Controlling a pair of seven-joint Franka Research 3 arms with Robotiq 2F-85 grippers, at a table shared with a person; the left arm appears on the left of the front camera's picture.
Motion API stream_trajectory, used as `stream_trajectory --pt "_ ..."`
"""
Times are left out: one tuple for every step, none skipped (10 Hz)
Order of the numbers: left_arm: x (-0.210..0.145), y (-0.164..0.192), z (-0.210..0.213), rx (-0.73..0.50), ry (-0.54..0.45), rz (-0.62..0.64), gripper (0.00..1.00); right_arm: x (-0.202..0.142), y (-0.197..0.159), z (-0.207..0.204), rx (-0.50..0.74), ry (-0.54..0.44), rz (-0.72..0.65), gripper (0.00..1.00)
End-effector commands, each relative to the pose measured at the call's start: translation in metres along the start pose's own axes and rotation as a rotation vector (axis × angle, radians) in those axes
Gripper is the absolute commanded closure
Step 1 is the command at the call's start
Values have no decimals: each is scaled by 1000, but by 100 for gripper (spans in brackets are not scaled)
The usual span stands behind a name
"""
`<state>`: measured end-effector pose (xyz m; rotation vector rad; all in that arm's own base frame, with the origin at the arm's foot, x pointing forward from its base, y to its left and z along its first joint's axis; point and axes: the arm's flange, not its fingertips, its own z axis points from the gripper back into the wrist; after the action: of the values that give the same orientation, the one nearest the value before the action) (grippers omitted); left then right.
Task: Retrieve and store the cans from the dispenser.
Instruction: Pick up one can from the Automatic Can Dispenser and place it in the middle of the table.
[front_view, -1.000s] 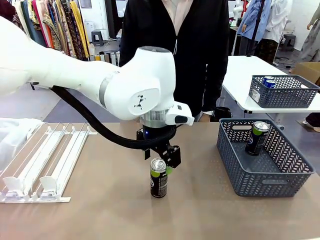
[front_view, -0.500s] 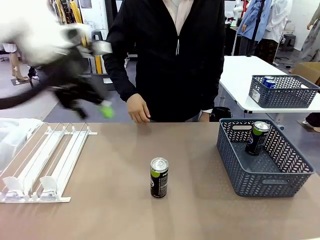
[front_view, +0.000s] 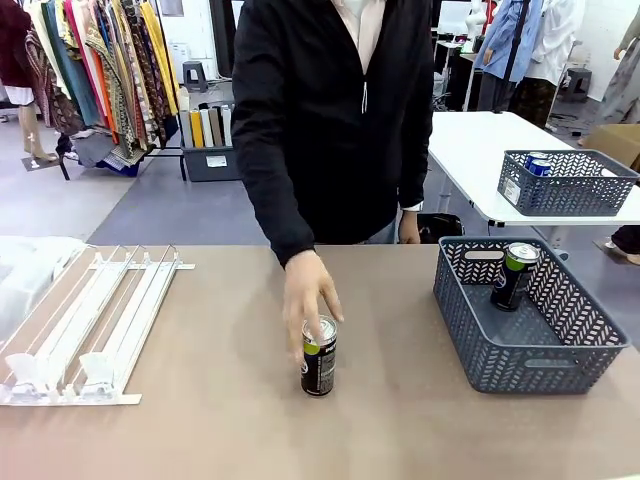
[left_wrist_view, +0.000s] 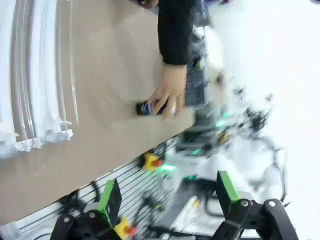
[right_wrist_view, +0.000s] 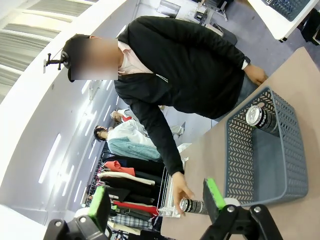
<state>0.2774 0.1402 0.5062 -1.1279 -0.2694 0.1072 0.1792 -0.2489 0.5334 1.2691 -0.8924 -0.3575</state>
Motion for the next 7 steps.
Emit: stream_trajectory --pt "6 30 -18 -175 -90 89 0 2 2 -2 25 -11 27 0" --pt "0 0 0 0 0 0 0 2 2 -2 25 -11 27 0" --pt "0 0 0 0 0 0 0 2 2 -2 25 -11 27 0" --pt "0 0 0 0 0 0 0 2 2 -2 25 -11 27 0" --pt "0 0 0 0 0 0 0 2 2 -2 25 -11 27 0" --pt "0 0 0 0 0 0 0 2 2 -2 25 -11 27 0" --pt "0 0 0 0 0 0 0 2 2 -2 25 -11 27 0"
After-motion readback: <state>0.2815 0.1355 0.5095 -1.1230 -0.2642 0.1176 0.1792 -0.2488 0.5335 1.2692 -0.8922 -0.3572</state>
